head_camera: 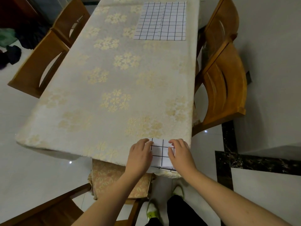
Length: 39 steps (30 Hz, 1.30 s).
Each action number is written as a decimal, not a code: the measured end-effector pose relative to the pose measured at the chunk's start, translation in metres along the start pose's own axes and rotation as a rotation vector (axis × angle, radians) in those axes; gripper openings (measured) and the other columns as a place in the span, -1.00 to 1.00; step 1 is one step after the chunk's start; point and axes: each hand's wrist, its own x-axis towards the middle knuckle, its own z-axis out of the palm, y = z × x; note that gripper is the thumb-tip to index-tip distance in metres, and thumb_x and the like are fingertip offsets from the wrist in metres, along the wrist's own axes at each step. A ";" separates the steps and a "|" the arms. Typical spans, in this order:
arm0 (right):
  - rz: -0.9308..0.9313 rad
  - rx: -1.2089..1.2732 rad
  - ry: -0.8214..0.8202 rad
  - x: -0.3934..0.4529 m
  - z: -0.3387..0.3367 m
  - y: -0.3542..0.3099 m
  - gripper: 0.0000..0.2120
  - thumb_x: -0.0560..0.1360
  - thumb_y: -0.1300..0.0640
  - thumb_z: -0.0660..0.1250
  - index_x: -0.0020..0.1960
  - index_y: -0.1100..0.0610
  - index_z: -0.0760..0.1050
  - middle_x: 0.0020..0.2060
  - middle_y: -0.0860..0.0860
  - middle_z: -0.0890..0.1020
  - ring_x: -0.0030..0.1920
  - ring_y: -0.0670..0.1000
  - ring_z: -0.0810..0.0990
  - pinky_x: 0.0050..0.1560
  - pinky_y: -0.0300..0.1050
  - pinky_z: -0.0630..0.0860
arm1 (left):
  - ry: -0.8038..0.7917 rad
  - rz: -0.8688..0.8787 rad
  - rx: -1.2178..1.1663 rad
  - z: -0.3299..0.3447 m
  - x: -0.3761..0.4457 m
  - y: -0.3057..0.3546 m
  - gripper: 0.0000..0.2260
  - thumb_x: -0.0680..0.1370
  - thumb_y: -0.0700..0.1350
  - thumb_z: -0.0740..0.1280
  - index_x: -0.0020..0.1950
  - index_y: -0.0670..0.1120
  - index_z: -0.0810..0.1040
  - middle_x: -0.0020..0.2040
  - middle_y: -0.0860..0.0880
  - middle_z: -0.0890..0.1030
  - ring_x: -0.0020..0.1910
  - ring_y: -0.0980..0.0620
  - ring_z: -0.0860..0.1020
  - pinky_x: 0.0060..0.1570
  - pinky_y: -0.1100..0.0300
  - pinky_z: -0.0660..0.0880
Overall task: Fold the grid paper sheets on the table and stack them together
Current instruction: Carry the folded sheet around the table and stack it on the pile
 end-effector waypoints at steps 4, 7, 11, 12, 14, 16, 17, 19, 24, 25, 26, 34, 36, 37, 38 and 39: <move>-0.117 -0.276 -0.050 -0.002 0.029 -0.015 -0.58 0.61 0.09 0.12 0.44 0.16 0.35 0.40 0.06 0.43 0.41 0.06 0.38 0.45 -0.04 0.22 | -0.098 0.137 0.082 0.018 -0.006 -0.001 -0.60 0.55 -0.06 0.19 0.37 -0.13 0.47 0.40 -0.11 0.46 0.43 -0.10 0.38 0.44 -0.07 0.19; -0.110 -0.404 -0.173 -0.005 0.045 -0.008 -0.45 0.56 -0.04 -0.02 0.46 0.18 0.30 0.45 0.08 0.36 0.45 0.05 0.31 0.49 -0.01 0.04 | -0.203 0.126 0.103 0.026 -0.010 -0.007 -0.54 0.63 0.04 0.08 0.50 -0.11 0.33 0.51 -0.09 0.29 0.52 -0.07 0.21 0.46 -0.08 0.11; -0.091 -0.484 -0.218 -0.008 0.054 0.009 -0.40 0.58 -0.15 -0.06 0.52 0.15 0.15 0.53 0.06 0.18 0.54 0.03 0.04 0.47 0.03 -0.01 | -0.290 0.124 0.102 0.033 -0.014 -0.016 -0.50 0.66 0.07 0.01 0.58 -0.06 0.12 0.58 -0.05 0.09 0.56 -0.02 0.04 0.48 -0.03 0.05; -0.092 -0.498 -0.220 -0.008 0.054 0.009 -0.40 0.58 -0.15 -0.05 0.53 0.14 0.15 0.53 0.06 0.17 0.54 0.02 0.01 0.47 0.03 -0.01 | -0.298 0.122 0.098 0.034 -0.014 -0.018 -0.50 0.66 0.07 0.01 0.58 -0.06 0.10 0.59 -0.05 0.08 0.56 -0.02 0.03 0.48 -0.03 0.05; -0.091 -0.511 -0.226 -0.008 0.054 0.010 -0.39 0.58 -0.16 -0.04 0.53 0.13 0.15 0.53 0.06 0.18 0.54 0.03 0.02 0.47 0.04 0.01 | -0.314 0.114 0.089 0.034 -0.014 -0.019 -0.49 0.66 0.08 -0.01 0.59 -0.05 0.07 0.59 -0.05 0.05 0.57 -0.02 0.00 0.49 -0.03 0.05; -0.081 -0.520 -0.218 -0.009 0.052 0.011 -0.38 0.58 -0.19 -0.05 0.54 0.12 0.14 0.54 0.06 0.16 0.54 0.03 0.06 0.47 0.04 0.03 | -0.336 0.100 0.090 0.034 -0.014 -0.019 -0.49 0.66 0.09 -0.03 0.59 -0.02 0.02 0.60 -0.05 0.00 0.57 -0.02 -0.04 0.49 -0.04 0.02; -0.072 -0.519 -0.217 -0.009 0.051 0.012 -0.37 0.58 -0.20 -0.04 0.55 0.11 0.13 0.54 0.07 0.14 0.54 0.03 0.08 0.47 0.04 0.03 | -0.344 0.091 0.096 0.034 -0.013 -0.019 -0.49 0.66 0.10 -0.04 0.60 0.00 0.00 0.60 -0.05 -0.02 0.57 -0.03 -0.06 0.50 -0.04 0.00; -0.054 -0.514 -0.208 -0.010 0.050 0.015 -0.34 0.57 -0.23 -0.03 0.56 0.09 0.09 0.55 0.07 0.11 0.54 0.04 0.07 0.48 0.05 0.03 | -0.353 0.070 0.103 0.034 -0.012 -0.019 -0.48 0.66 0.12 -0.05 0.60 0.02 -0.03 0.60 -0.06 -0.06 0.57 -0.03 -0.09 0.50 -0.05 -0.03; -0.014 -0.517 -0.210 -0.012 0.046 0.023 -0.29 0.56 -0.29 -0.04 0.57 0.11 0.06 0.56 0.12 0.07 0.55 0.09 0.04 0.48 0.07 0.03 | -0.365 0.007 0.110 0.034 -0.012 -0.017 -0.42 0.65 0.18 -0.03 0.60 -0.04 -0.05 0.60 -0.08 -0.07 0.57 -0.04 -0.08 0.50 -0.03 -0.05; -0.010 -0.516 -0.215 -0.012 0.045 0.024 -0.28 0.56 -0.30 -0.04 0.57 0.12 0.06 0.56 0.13 0.06 0.55 0.10 0.03 0.49 0.07 0.03 | -0.368 -0.007 0.109 0.034 -0.012 -0.017 -0.39 0.64 0.22 -0.05 0.60 -0.08 -0.04 0.60 -0.09 -0.06 0.57 -0.05 -0.07 0.50 -0.03 -0.05; -0.008 -0.515 -0.217 -0.012 0.045 0.024 -0.27 0.55 -0.31 -0.04 0.57 0.12 0.05 0.55 0.14 0.06 0.55 0.12 0.03 0.49 0.07 0.02 | -0.374 -0.015 0.109 0.035 -0.011 -0.017 -0.35 0.63 0.26 -0.06 0.59 -0.13 -0.02 0.59 -0.11 -0.04 0.57 -0.06 -0.05 0.50 -0.02 -0.05; 0.001 -0.529 -0.242 -0.009 0.046 0.027 -0.26 0.55 -0.35 -0.12 0.58 0.07 -0.03 0.56 0.17 -0.01 0.55 0.17 -0.06 0.50 0.11 -0.11 | -0.443 -0.016 0.113 0.033 -0.010 -0.020 -0.22 0.56 0.39 -0.12 0.59 -0.12 -0.11 0.59 -0.12 -0.12 0.57 -0.08 -0.13 0.50 -0.02 -0.15; 0.002 -0.527 -0.254 -0.009 0.045 0.027 -0.26 0.55 -0.36 -0.17 0.58 0.05 -0.06 0.56 0.16 -0.02 0.55 0.16 -0.07 0.49 0.12 -0.09 | -0.469 -0.016 0.113 0.031 -0.008 -0.021 -0.21 0.55 0.41 -0.14 0.59 -0.10 -0.14 0.59 -0.09 -0.16 0.56 -0.07 -0.16 0.50 -0.03 -0.16; -0.004 -0.526 -0.259 -0.009 0.044 0.027 -0.26 0.55 -0.36 -0.19 0.58 0.05 -0.06 0.56 0.16 -0.02 0.55 0.17 -0.06 0.49 0.12 -0.08 | -0.482 -0.009 0.118 0.029 -0.007 -0.022 -0.20 0.54 0.42 -0.13 0.59 -0.08 -0.18 0.58 -0.07 -0.20 0.56 -0.06 -0.19 0.50 -0.03 -0.17; -0.021 -0.523 -0.261 -0.009 0.042 0.029 -0.26 0.55 -0.37 -0.20 0.58 0.05 -0.06 0.56 0.17 -0.01 0.55 0.17 -0.04 0.49 0.11 -0.08 | -0.500 0.001 0.123 0.028 -0.006 -0.025 -0.20 0.53 0.42 -0.12 0.58 -0.07 -0.22 0.58 -0.05 -0.24 0.55 -0.04 -0.23 0.51 -0.02 -0.18; -0.037 -0.521 -0.264 -0.011 0.039 0.032 -0.26 0.55 -0.37 -0.19 0.58 0.04 -0.04 0.56 0.17 0.00 0.55 0.17 -0.02 0.48 0.10 -0.08 | -0.524 0.006 0.130 0.025 -0.005 -0.027 -0.19 0.53 0.43 -0.11 0.57 -0.05 -0.26 0.57 -0.04 -0.28 0.54 -0.02 -0.26 0.51 -0.01 -0.20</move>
